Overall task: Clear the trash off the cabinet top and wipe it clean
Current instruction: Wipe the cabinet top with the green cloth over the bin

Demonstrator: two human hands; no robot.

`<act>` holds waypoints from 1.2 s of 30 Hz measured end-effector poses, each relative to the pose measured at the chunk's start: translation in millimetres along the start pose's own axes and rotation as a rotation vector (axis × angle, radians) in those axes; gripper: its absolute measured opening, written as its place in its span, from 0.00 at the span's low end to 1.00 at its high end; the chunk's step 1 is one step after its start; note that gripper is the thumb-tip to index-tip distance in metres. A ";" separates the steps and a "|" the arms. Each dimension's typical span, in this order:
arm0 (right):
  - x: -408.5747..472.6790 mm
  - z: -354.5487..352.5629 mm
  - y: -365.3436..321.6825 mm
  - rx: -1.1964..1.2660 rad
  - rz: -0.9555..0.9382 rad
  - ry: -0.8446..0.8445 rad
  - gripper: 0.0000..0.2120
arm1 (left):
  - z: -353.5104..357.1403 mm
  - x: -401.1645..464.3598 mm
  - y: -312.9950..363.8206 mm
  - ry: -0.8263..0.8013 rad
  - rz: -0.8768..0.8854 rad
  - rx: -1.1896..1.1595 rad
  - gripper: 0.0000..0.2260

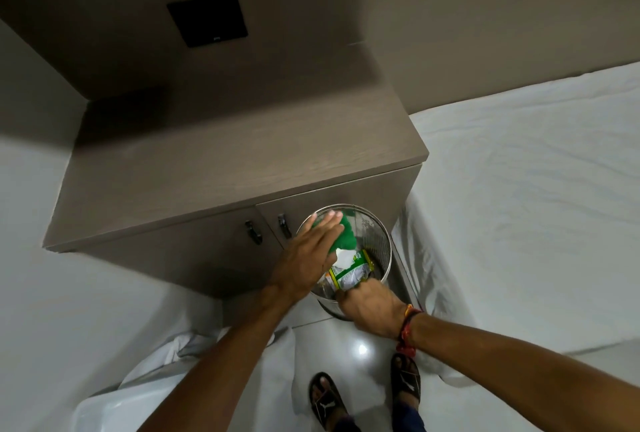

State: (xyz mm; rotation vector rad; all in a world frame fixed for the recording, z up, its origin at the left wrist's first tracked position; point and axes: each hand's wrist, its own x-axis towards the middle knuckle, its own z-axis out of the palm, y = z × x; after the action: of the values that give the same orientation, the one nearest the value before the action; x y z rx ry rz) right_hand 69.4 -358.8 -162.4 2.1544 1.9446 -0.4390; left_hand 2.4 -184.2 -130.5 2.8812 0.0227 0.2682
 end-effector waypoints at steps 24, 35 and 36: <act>149.4 382.5 7.8 0.257 0.005 0.008 0.25 | 329.2 -172.0 -74.0 0.210 -1.228 -0.563 0.17; 177.0 429.0 6.3 0.330 0.123 -0.056 0.07 | 374.2 -182.9 -76.2 0.227 -1.221 -0.614 0.17; 177.7 425.2 7.4 0.331 0.107 -0.084 0.08 | 372.0 -181.1 -74.1 0.218 -1.212 -0.615 0.17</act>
State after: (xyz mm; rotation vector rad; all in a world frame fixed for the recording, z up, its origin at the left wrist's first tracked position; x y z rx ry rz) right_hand 57.6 -341.3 -622.8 2.3761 1.8056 -0.8692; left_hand -106.8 -209.6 -535.6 1.7848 1.3621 0.2584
